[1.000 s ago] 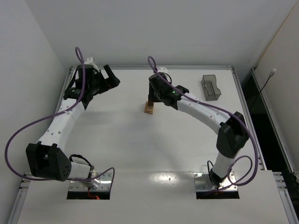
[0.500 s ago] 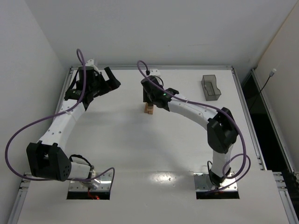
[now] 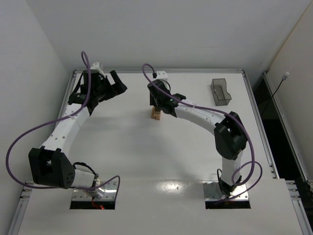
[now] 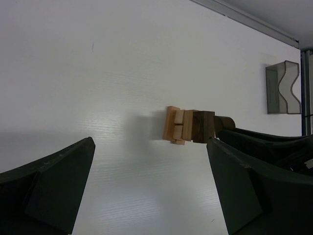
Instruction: Build the wood block tower
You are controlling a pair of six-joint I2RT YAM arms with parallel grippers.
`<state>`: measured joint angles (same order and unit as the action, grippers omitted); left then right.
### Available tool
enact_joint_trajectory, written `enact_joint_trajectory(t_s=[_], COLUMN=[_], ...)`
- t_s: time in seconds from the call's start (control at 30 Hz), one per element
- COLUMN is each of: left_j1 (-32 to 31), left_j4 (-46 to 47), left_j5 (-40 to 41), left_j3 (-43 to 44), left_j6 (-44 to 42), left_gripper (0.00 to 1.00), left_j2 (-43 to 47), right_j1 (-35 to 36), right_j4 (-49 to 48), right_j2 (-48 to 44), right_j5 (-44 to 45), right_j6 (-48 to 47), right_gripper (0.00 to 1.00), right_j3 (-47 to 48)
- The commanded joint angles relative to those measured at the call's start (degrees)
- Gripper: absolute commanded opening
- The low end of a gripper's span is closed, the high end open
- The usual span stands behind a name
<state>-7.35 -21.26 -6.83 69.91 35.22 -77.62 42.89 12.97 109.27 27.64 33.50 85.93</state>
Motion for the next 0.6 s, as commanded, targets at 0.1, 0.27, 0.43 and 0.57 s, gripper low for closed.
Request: enact_joint_trajectory(t_s=[0.1, 0.27, 0.43, 0.57], left_j1=[0.85, 1.38, 1.38, 1.38], left_j4=[2.71, 2.71, 3.24, 3.24], left_j5=[-1.17, -2.22, -2.75, -3.28], left_j3=[-0.56, -1.09, -1.09, -1.09], left_j6=[1.08, 1.6, 1.6, 2.13], left_gripper=[0.98, 0.98, 0.98, 0.98], left_j2=[0.19, 0.19, -0.33, -0.86], right_j1=[-0.18, -0.7, -0.71, -1.23], right_j4=[-2.86, -1.63, -1.11, -1.11], right_j2=[-0.11, 1.02, 2.08, 2.61], right_j5=[1.46, 0.93, 0.93, 0.93], right_j6=[0.34, 1.4, 1.4, 1.4], right_gripper=[0.0, 0.0, 0.0, 0.0], right_j3=[-0.5, -0.59, 0.55, 0.55])
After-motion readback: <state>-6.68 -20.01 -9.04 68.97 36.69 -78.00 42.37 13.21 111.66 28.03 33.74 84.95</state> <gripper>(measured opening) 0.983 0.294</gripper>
